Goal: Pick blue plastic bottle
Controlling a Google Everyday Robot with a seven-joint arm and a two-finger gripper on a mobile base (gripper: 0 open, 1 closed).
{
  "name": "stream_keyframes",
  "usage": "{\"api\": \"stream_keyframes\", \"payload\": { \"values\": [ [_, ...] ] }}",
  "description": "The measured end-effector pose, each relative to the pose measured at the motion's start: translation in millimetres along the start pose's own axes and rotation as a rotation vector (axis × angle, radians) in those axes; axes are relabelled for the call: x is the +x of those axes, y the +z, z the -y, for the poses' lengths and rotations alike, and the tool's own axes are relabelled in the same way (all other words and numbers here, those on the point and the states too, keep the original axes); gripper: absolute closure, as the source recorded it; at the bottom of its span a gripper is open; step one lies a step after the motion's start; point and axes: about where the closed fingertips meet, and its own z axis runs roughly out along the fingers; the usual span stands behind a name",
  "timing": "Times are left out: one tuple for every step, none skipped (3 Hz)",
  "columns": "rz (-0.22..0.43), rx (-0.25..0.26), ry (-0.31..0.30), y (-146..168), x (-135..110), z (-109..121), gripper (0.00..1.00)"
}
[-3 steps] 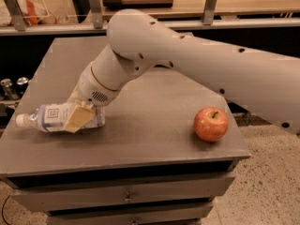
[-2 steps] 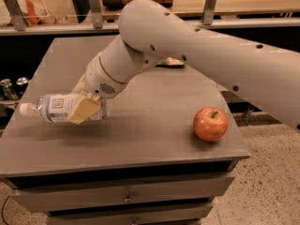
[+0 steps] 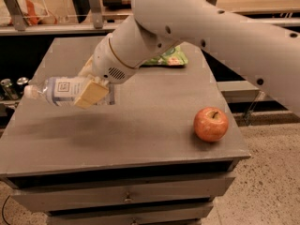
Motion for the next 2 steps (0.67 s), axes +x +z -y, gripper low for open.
{"api": "stream_keyframes", "payload": {
  "values": [
    [-0.015,0.032,-0.012,-19.9,-0.2,10.1,1.0],
    [-0.017,0.032,-0.014,-22.7,-0.4,11.3,1.0]
  ]
}}
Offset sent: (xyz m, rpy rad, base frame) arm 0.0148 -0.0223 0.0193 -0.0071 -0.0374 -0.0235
